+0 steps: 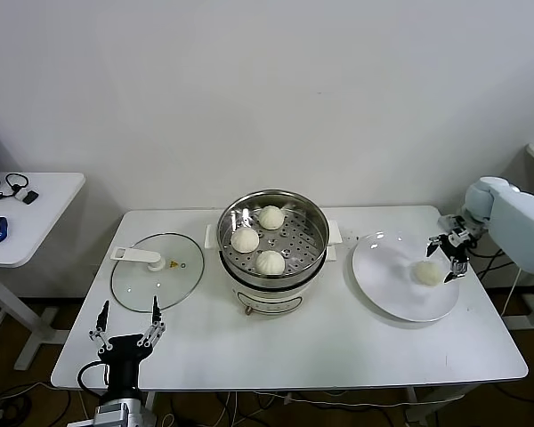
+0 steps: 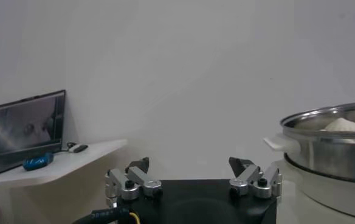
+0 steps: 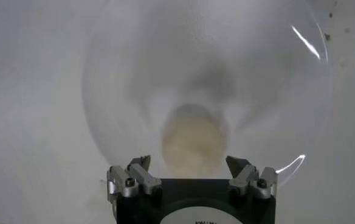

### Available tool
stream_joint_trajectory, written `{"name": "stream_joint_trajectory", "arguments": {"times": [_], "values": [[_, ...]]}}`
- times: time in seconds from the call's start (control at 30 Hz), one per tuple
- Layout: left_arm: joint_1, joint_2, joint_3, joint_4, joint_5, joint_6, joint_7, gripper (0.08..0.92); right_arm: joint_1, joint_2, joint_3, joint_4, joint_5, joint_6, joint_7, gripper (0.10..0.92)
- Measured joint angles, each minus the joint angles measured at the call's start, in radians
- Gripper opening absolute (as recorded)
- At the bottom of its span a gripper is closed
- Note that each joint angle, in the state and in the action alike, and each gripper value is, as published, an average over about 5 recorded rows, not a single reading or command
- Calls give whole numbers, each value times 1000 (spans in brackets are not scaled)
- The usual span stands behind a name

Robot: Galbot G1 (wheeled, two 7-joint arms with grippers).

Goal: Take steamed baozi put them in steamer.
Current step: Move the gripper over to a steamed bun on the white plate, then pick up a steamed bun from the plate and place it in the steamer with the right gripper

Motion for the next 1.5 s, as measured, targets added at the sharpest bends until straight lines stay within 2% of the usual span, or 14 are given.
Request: {"name": "stream_joint_trajectory", "arguments": {"times": [0.73,1.1,1.3,1.5], "values": [[0,0,-3,-1,1,-6,-2,823,-76,71,176,-124,-119,30,5,814],[1,0,-4,-5,0,-5,-2,823,-70,68,195,-119,-145,32,-3,554],[1,0,-3,-9,-1,-3,-1,823,-36,42,156,-74,-112,14,-9,535],[0,0,5,-13,-1,-1,3,823,67,-12,14,54,-7,-34,-8,534]]}}
